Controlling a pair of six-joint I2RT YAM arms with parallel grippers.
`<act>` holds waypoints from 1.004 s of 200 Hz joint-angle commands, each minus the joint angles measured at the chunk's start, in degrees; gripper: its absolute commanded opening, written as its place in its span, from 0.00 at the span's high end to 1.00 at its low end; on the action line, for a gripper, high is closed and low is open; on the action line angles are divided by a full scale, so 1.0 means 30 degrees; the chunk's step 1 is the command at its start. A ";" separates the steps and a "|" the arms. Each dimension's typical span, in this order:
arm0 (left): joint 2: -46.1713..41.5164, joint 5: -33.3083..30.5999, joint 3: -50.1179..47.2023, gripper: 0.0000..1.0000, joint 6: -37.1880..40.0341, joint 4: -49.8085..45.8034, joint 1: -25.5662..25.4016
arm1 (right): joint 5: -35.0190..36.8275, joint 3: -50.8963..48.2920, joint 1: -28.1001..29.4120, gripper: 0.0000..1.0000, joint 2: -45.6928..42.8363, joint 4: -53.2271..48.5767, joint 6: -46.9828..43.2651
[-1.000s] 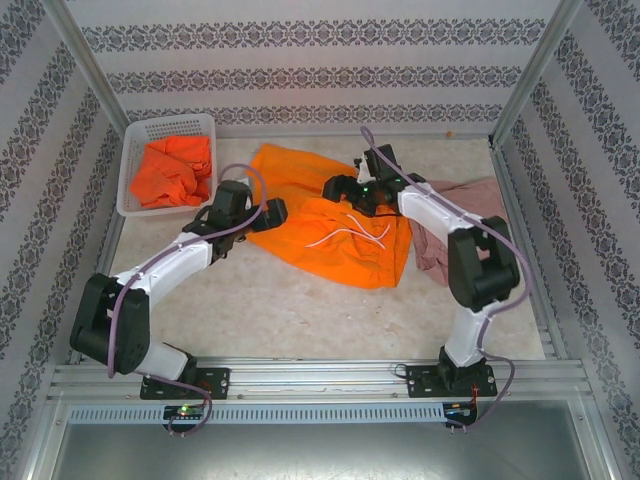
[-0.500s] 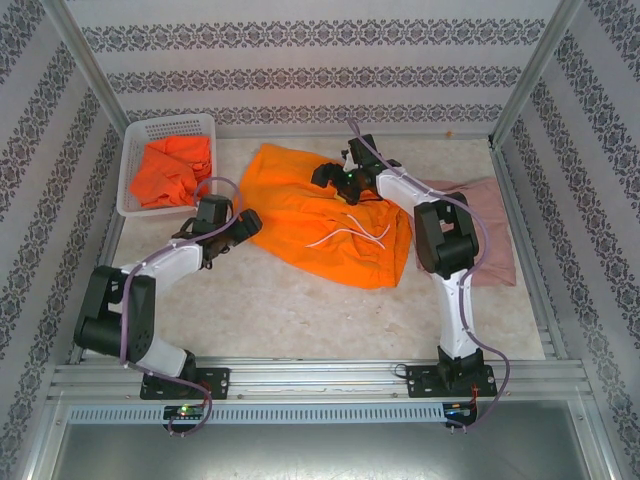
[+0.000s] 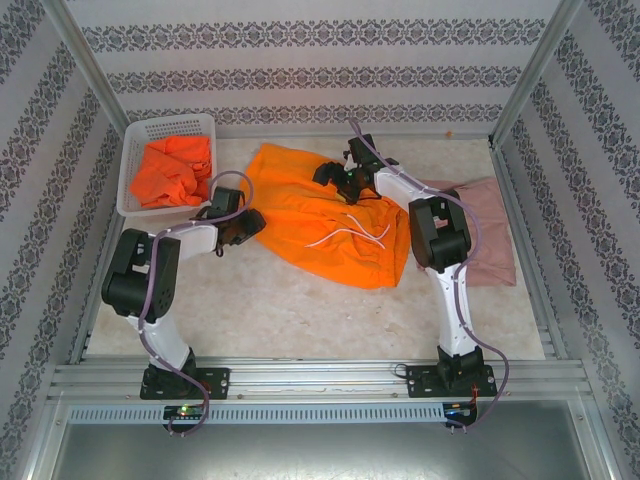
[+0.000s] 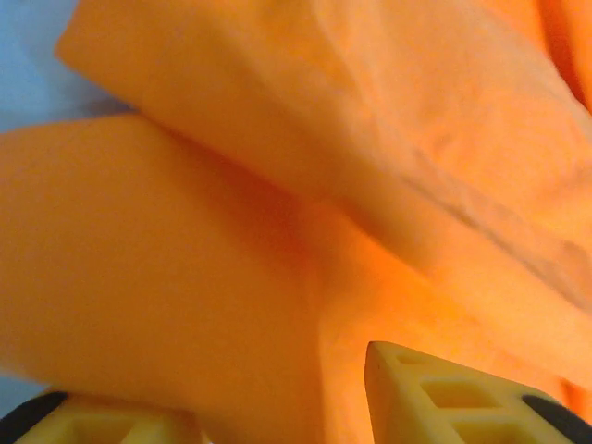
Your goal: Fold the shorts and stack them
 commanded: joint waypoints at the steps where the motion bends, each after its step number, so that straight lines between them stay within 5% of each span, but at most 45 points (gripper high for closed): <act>1: 0.0505 0.0609 0.0715 0.72 -0.0259 0.0448 0.0154 | -0.0331 0.0818 -0.0256 0.17 0.0502 -0.0180 0.0331; 30: -0.0770 0.0734 0.0103 1.00 -0.0242 0.0168 0.0157 | -0.0214 0.1472 -0.0517 0.18 0.0980 -0.0183 0.0848; 109: -1.2399 -0.2967 -0.5525 1.00 -0.0209 -0.4938 -0.0745 | -0.0104 0.5474 -0.1135 0.21 0.3584 -0.1056 0.1965; 169: -1.7823 -0.5269 -0.9229 1.00 -0.2085 -0.8538 -0.2806 | -0.0818 0.9200 -0.1032 0.22 0.5591 -0.1742 0.2794; 201: -1.8021 -0.5043 -1.0190 0.80 -0.2681 -0.8054 -0.3590 | -0.1331 0.9949 -0.0973 0.21 0.5272 -0.1438 0.3092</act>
